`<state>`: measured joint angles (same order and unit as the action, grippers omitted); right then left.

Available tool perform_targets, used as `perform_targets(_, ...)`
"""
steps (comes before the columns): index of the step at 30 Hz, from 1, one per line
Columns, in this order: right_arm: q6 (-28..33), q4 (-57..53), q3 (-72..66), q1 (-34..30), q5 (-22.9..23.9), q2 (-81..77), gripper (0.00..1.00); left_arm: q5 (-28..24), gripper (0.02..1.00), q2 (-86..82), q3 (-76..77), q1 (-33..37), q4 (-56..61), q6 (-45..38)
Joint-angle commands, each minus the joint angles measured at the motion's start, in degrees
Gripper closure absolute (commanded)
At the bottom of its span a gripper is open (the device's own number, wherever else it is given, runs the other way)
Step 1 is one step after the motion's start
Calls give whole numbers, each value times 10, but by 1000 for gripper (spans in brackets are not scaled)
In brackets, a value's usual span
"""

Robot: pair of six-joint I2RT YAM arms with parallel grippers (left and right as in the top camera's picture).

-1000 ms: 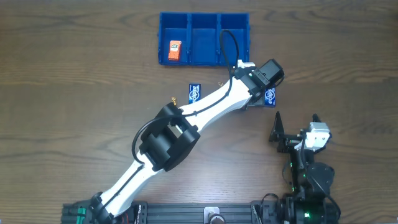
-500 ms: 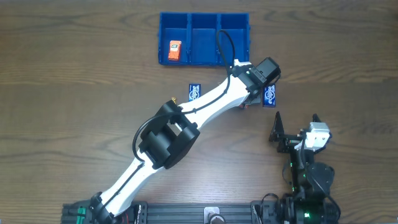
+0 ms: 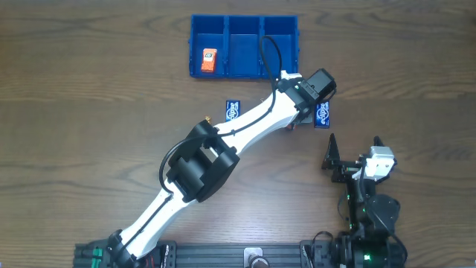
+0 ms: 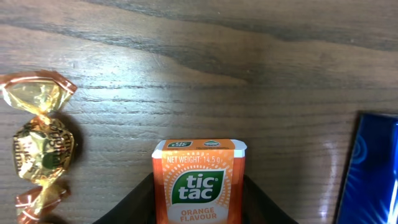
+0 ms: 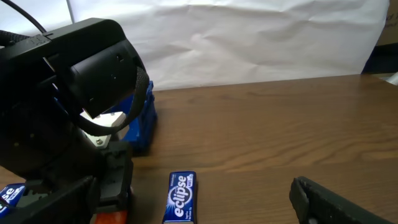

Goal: Sort Candies Into Trays

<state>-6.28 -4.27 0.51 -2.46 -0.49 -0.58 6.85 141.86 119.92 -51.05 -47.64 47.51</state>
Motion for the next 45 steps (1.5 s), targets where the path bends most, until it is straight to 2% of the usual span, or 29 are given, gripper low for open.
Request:
perform_targets(1, 5, -5, -1, -2, -3, 4, 3, 71, 704, -92, 4, 17, -4, -45)
perform_targets(5, 5, -5, -1, -2, -3, 4, 3, 114, 713, -185, 4, 56, -5, -104)
perform_targets(10, 5, -5, -1, -2, -3, 4, 3, 122, 715, -260, 4, 137, -5, -187)
perform_targets(14, 5, -5, -1, -2, -3, 4, 3, 92, 724, -267, 3, 208, -6, -228)
perform_targets(16, 5, -5, -1, -2, -3, 4, 3, 53, 726, -254, 3, 244, -5, -240)
perform_targets(20, 5, -5, -1, -2, -3, 4, 3, 12, 726, -218, 3, 281, -5, -267)
perform_targets(24, 5, -5, -1, -2, -3, 4, 3, -11, 726, -174, 3, 293, -6, -287)
perform_targets(31, 5, -5, -1, -2, -3, 4, 3, -23, 722, -111, 3, 294, -5, -292)
perform_targets(45, 5, -5, -1, -2, -3, 4, 3, -37, 691, -99, 3, 308, 16, -336)
